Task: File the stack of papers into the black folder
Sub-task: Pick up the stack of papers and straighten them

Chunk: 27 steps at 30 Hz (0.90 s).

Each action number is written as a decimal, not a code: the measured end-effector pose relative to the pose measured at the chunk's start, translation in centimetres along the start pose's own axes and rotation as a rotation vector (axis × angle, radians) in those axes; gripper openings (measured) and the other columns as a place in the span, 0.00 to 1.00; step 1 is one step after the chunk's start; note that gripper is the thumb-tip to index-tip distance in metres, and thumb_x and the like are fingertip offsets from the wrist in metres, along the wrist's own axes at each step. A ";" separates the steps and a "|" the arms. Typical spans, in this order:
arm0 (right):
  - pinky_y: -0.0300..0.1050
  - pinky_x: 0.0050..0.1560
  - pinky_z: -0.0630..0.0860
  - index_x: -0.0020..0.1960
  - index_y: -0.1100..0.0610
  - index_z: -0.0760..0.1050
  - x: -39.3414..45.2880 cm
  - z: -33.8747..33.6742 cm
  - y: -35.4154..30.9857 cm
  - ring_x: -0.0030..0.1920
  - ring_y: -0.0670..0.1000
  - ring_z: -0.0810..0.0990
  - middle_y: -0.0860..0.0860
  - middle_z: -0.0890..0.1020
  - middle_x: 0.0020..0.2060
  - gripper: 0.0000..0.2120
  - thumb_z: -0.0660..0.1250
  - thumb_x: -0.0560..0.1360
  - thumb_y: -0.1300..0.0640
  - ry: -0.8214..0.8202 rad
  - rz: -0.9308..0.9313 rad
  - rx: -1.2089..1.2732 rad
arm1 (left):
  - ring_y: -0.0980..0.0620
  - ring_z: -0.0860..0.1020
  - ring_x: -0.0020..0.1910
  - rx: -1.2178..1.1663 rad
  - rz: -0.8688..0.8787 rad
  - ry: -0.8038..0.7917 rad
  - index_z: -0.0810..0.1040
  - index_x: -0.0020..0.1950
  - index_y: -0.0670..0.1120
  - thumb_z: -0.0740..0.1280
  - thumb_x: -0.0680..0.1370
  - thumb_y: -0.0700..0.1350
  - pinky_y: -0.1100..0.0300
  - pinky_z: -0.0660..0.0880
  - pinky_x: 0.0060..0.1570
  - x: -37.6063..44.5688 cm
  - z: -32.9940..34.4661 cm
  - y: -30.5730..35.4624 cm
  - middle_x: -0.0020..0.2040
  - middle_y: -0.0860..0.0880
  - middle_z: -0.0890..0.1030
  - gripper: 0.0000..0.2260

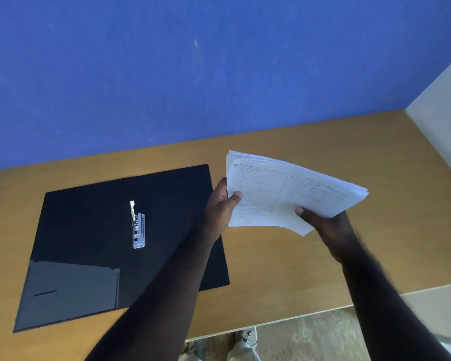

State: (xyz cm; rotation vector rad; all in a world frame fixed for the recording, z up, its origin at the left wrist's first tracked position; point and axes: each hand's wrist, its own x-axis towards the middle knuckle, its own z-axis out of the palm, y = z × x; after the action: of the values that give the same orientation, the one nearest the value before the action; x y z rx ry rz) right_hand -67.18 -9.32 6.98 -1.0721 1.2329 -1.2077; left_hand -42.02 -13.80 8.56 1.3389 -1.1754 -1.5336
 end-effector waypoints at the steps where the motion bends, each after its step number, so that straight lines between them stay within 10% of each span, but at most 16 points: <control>1: 0.53 0.55 0.83 0.66 0.51 0.77 0.0 0.1 0.0 0.62 0.55 0.82 0.53 0.84 0.59 0.24 0.76 0.72 0.61 0.006 -0.002 0.003 | 0.41 0.76 0.67 0.001 -0.004 0.000 0.69 0.71 0.40 0.58 0.83 0.33 0.38 0.69 0.69 0.0 0.0 0.0 0.67 0.39 0.77 0.17; 12: 0.56 0.57 0.81 0.65 0.50 0.77 0.6 -0.1 0.4 0.63 0.56 0.82 0.54 0.84 0.60 0.23 0.76 0.72 0.59 0.023 0.011 -0.003 | 0.47 0.79 0.64 -0.002 0.033 -0.025 0.72 0.70 0.45 0.63 0.79 0.39 0.39 0.71 0.68 -0.5 0.0 0.8 0.64 0.45 0.81 0.19; 20: 0.55 0.58 0.82 0.65 0.51 0.76 1.1 -0.5 0.0 0.63 0.56 0.81 0.55 0.83 0.60 0.22 0.75 0.73 0.63 -0.030 0.007 -0.027 | 0.43 0.80 0.51 0.111 0.565 0.035 0.70 0.69 0.56 0.65 0.79 0.36 0.50 0.78 0.50 -0.3 -0.7 6.5 0.53 0.43 0.80 0.22; 27: 0.62 0.60 0.81 0.66 0.53 0.76 1.2 -0.6 -0.2 0.63 0.58 0.81 0.56 0.83 0.60 0.22 0.73 0.74 0.66 -0.038 0.019 -0.042 | 0.56 0.81 0.49 0.430 0.847 0.122 0.84 0.54 0.39 0.66 0.79 0.34 0.64 0.75 0.49 0.1 -1.9 7.5 0.49 0.51 0.84 0.08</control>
State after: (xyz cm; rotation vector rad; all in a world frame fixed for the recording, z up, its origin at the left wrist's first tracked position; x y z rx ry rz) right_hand -67.81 -10.47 7.05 -1.1068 1.2413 -1.1462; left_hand -40.29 -16.26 15.64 0.9493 -1.7504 -0.6055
